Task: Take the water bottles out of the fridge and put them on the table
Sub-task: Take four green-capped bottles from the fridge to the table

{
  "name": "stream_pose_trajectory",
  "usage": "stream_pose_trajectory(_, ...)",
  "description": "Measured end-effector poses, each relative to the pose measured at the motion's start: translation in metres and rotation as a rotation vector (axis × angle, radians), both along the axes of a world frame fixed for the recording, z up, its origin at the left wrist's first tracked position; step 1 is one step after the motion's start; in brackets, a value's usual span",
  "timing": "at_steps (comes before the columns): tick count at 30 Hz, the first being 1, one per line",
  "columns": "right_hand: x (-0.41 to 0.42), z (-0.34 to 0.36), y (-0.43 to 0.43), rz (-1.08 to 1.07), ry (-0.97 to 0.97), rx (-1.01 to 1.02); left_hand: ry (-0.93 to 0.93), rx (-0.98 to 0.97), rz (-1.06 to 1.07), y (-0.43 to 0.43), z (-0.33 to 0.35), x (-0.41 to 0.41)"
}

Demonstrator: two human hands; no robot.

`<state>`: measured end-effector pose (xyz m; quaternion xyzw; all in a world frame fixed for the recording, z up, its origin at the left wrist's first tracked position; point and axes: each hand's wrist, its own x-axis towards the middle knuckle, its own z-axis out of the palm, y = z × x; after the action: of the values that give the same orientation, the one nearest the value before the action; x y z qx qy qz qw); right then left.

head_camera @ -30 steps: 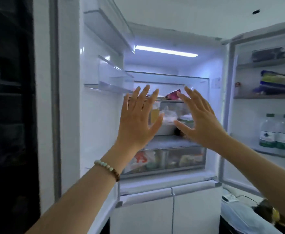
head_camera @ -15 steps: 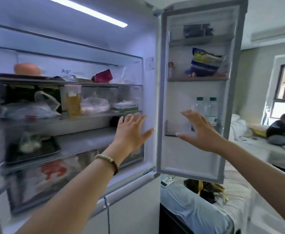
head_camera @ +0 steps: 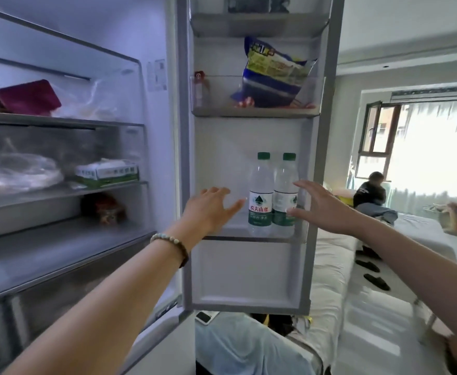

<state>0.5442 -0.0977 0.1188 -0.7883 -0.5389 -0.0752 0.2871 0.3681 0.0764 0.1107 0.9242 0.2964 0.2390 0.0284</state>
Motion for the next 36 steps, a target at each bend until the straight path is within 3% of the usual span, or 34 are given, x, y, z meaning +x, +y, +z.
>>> stream_pose_trajectory(5,0.059,0.017,0.014,0.051,0.047,0.049,-0.1,-0.16,-0.019,0.011,0.005,0.067)
stream_pose_trajectory(9,0.095,0.028,0.036,0.101,0.211,0.117,-0.213,-0.243,-0.042,0.018,0.011,0.109)
stream_pose_trajectory(14,0.114,0.021,0.068,0.191,0.43,0.196,-0.478,-0.575,-0.171,0.028,0.009,0.143)
stream_pose_trajectory(21,0.129,-0.011,0.099,0.174,0.587,0.192,-0.487,-0.723,-0.253,0.052,-0.007,0.16)
stream_pose_trajectory(25,0.128,-0.02,0.106,0.181,0.629,0.3,-0.539,-0.67,-0.292,0.057,-0.01,0.159)
stream_pose_trajectory(29,0.122,-0.019,0.105,0.176,0.528,0.395,-0.608,-0.559,-0.3,0.053,-0.009,0.154)
stream_pose_trajectory(36,0.096,0.02,0.101,0.436,0.308,0.489,-0.787,-0.318,-0.245,0.028,0.033,0.106)
